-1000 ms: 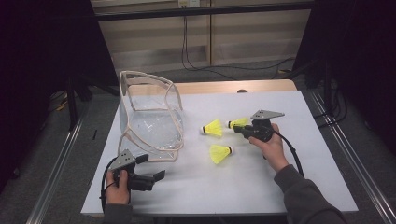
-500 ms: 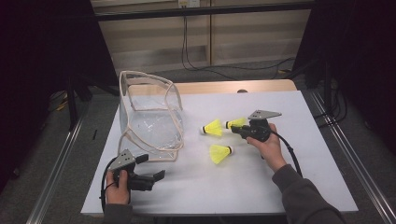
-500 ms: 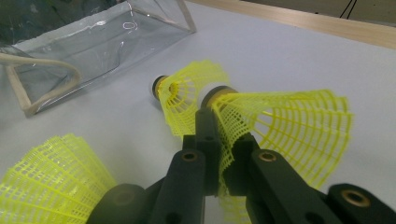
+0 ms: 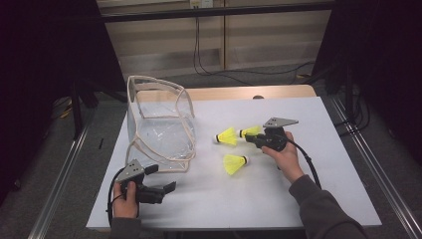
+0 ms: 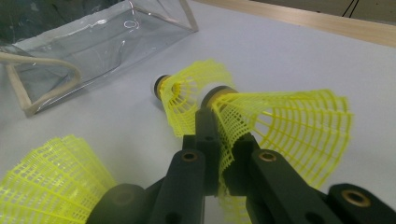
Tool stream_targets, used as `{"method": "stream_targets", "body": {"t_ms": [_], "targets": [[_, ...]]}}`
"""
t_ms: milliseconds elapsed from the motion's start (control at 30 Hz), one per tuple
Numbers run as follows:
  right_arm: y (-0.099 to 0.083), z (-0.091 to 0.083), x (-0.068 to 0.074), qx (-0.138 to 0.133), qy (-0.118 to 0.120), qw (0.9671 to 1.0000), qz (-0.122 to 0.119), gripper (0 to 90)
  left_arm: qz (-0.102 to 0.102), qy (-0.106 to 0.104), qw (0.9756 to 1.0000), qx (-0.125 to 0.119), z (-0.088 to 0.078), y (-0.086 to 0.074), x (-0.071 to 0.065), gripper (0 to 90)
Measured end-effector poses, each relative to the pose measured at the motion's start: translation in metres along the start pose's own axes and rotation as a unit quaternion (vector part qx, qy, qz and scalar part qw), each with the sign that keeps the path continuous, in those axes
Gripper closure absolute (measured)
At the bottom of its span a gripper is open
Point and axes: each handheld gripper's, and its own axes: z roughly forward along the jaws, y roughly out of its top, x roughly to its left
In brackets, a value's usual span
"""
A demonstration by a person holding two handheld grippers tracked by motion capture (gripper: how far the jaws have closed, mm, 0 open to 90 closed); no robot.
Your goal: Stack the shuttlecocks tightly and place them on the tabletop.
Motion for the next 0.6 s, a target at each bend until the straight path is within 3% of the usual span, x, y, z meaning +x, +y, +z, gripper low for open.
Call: {"method": "stream_targets", "body": {"t_ms": [600], "targets": [[0.004,0.0042,0.0024,0.002,0.002,1.0,-0.003,87.0,0.001,-0.002,1.0,0.002,0.0005,-0.0003,0.0006,3.5]]}}
